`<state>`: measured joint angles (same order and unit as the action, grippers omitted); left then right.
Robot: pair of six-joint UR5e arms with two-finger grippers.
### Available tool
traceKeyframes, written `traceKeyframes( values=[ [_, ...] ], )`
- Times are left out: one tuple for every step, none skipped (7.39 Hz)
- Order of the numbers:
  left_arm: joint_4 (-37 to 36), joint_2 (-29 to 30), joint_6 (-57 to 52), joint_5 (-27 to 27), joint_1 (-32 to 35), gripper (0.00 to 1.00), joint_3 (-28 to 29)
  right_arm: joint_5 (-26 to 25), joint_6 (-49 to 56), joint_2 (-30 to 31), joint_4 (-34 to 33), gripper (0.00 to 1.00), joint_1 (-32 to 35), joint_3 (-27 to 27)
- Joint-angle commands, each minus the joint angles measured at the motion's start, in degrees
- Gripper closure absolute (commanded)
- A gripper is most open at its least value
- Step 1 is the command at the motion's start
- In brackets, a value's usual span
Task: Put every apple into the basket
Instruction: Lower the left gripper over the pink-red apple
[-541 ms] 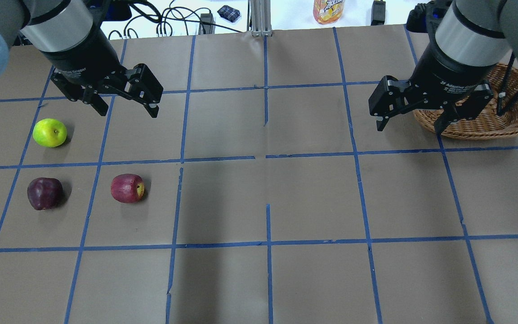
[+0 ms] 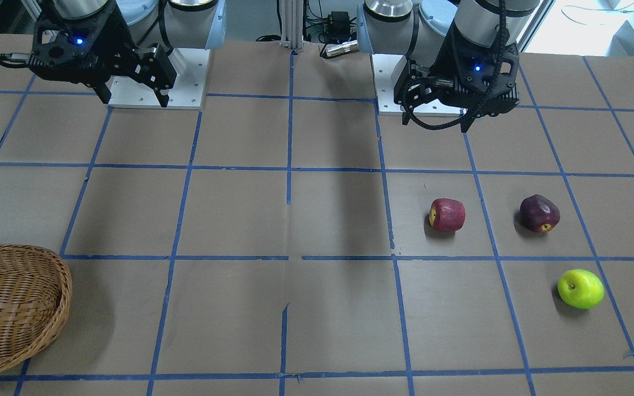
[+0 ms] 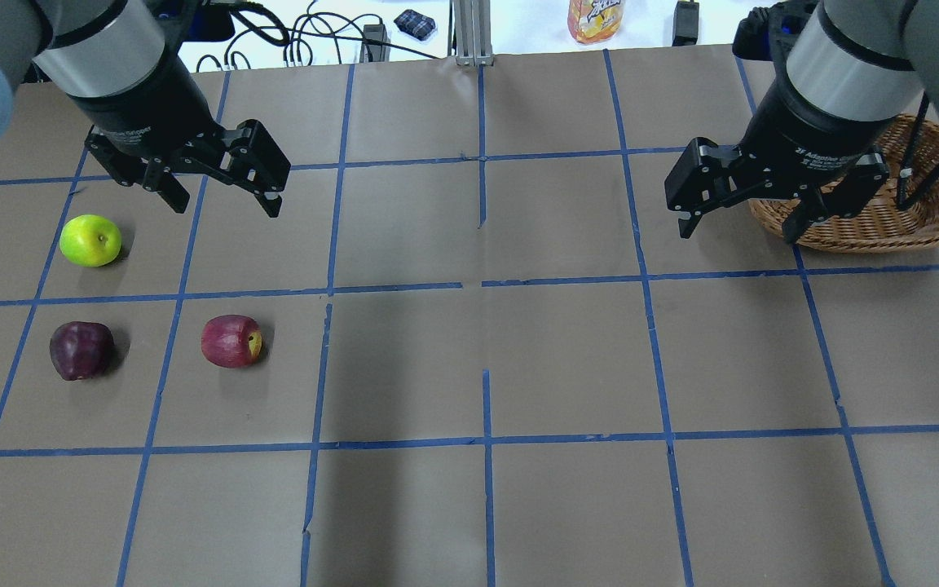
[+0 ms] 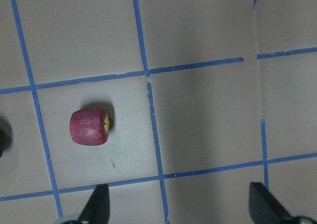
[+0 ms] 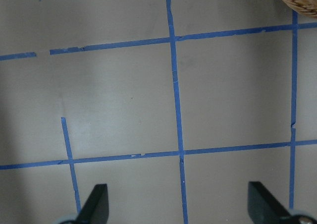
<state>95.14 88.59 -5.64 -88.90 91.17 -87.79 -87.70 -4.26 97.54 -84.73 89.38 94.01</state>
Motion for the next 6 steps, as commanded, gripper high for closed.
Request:
traceKeyframes(
  values=[
    [-0.22, 0.44, -0.25, -0.14, -2.29, 0.0, -2.72, -0.28, 0.04, 0.02, 0.0, 0.0, 0.0, -0.06],
    [-0.56, 0.45, -2.68, 0.12, -6.4, 0.0, -6.74, 0.07, 0.04, 0.1, 0.0, 0.0, 0.0, -0.06],
    [-1.52, 0.88, -9.06, 0.3, -10.8, 0.0, -11.39, 0.16, -0.05, 0.1, -0.26, 0.0, 0.0, -0.4],
    [-8.15, 1.41, -11.82, 0.13, -13.97, 0.0, -15.62, 0.07, -0.31, 0.1, 0.0, 0.0, 0.0, -0.41],
    [-14.83, 2.63, -13.68, 0.21, -15.74, 0.0, -19.92, 0.07, -0.32, 0.1, 0.0, 0.0, 0.0, -0.49],
    [-19.5, 4.73, -13.52, 0.21, -15.94, 0.0, -23.53, 0.16, -0.4, 0.19, 0.0, 0.0, 0.0, -0.5]
  ],
)
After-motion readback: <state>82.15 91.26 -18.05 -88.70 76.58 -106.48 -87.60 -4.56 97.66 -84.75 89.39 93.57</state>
